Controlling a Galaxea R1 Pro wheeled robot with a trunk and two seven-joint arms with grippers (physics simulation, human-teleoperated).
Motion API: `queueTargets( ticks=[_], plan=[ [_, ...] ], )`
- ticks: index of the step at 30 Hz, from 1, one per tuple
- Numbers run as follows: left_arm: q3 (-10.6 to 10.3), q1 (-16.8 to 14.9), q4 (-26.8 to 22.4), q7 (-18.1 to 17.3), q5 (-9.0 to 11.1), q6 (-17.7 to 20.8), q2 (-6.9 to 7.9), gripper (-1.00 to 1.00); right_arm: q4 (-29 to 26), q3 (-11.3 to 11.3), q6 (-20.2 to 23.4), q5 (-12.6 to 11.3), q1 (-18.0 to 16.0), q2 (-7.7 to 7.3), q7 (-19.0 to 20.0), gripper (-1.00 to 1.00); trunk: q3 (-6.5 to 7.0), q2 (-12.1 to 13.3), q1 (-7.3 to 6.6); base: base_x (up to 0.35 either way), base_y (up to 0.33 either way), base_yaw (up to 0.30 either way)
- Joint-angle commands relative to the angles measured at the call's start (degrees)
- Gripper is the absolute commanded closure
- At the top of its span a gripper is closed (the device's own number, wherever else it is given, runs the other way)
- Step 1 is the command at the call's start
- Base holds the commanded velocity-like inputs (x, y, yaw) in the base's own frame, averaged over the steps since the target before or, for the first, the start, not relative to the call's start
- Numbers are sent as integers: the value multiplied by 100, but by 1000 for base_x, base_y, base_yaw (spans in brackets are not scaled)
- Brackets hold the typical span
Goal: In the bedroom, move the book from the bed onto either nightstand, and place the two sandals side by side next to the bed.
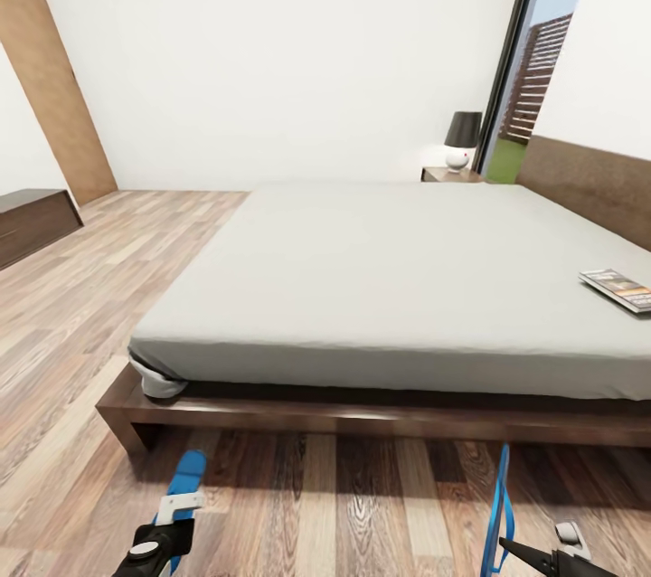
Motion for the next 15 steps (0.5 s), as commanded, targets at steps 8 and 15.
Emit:
queueTargets(
  ticks=[8,15],
  plan=[
    [17,-1,-12,2,-45,36,-21,100,-2,-27,69,14,-2,1,6,100,-183,-13,19,0,0,0],
    [17,-1,-10,2,-45,44,-21,100,-2,-27,67,16,-2,1,6,100,-338,-22,37,0,0,0]
  ],
)
